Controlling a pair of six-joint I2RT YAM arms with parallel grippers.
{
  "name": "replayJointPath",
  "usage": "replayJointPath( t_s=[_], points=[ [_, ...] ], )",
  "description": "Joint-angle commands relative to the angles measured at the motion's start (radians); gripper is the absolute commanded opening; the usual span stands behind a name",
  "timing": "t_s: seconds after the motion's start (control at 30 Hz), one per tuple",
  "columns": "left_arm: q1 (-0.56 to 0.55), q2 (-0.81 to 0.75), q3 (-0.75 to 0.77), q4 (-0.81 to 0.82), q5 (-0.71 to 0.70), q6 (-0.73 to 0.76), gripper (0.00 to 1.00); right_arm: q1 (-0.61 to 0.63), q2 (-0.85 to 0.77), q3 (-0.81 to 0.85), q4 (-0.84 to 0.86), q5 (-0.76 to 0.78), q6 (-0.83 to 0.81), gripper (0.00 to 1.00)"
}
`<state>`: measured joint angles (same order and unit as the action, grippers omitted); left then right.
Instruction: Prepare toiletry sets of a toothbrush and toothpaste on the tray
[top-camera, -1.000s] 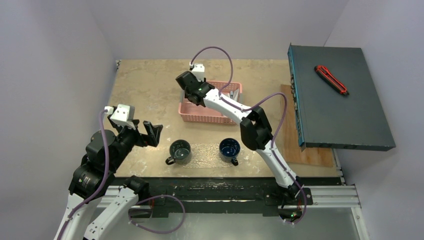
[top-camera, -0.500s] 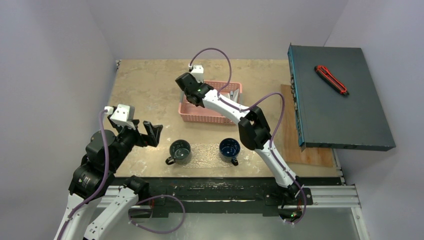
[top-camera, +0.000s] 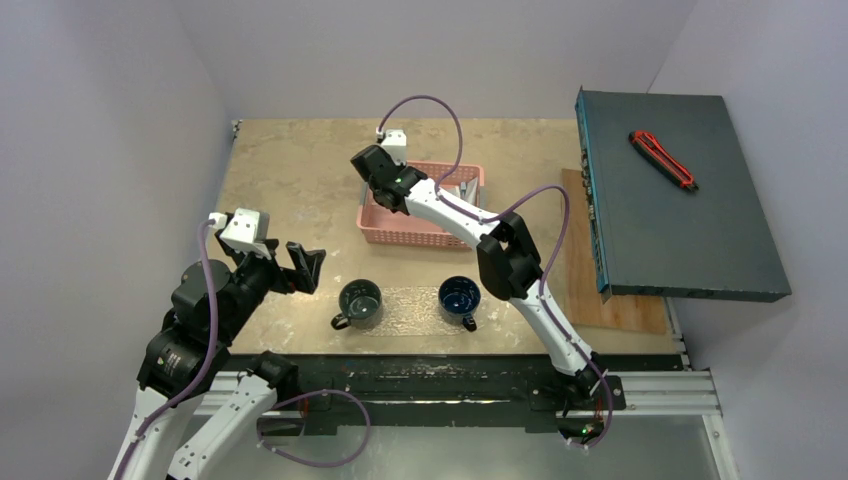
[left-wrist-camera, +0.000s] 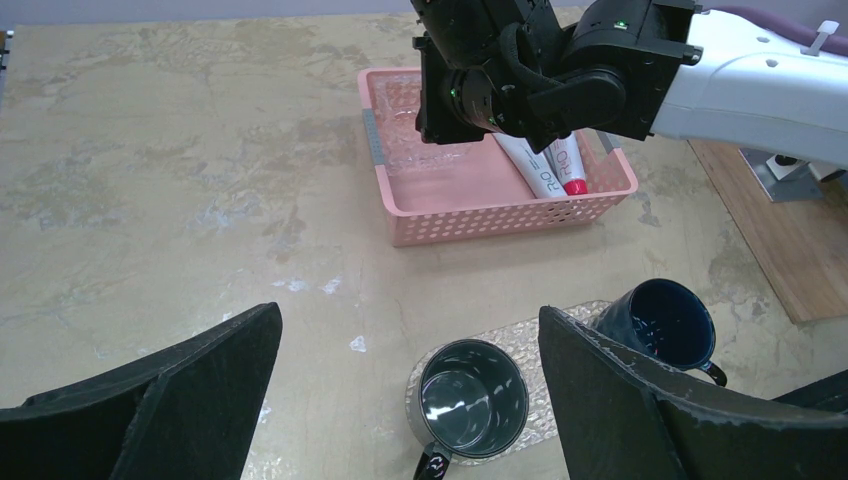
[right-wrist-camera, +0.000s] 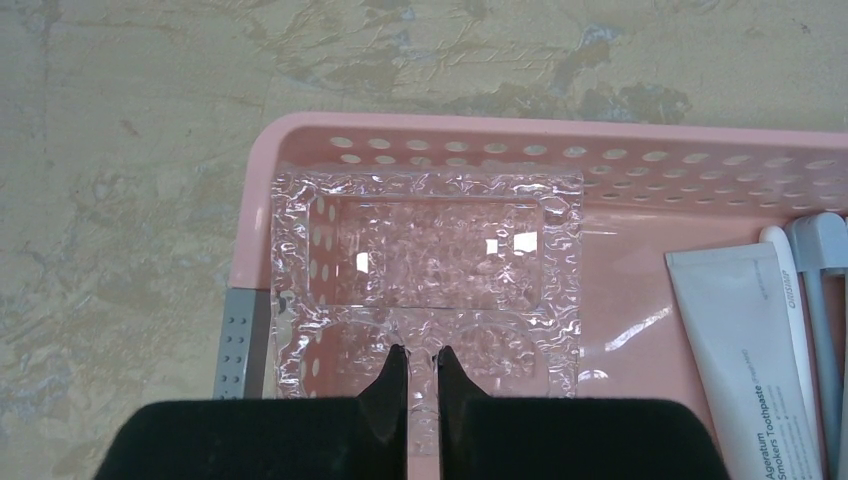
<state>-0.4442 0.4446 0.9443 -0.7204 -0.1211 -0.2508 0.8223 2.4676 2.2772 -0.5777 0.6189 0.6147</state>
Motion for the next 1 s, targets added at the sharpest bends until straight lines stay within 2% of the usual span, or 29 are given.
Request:
replayJointPath(
  t_s=[0.0,0.6,0.97],
  points=[
    [0.009,-0.003,0.027,0.030,0.005,-0.005,1.00,-0.006,-0.074,-0.011,0.025,0.025,-0.011,0.00],
    [0.009,0.003,0.025,0.027,-0.001,-0.002,1.00,-0.006,-0.304,-0.152,0.043,0.093,-0.025,0.00],
    [0.009,0.015,0.025,0.025,-0.015,-0.001,1.00,0.004,-0.516,-0.357,0.037,0.044,-0.010,0.00]
  ],
)
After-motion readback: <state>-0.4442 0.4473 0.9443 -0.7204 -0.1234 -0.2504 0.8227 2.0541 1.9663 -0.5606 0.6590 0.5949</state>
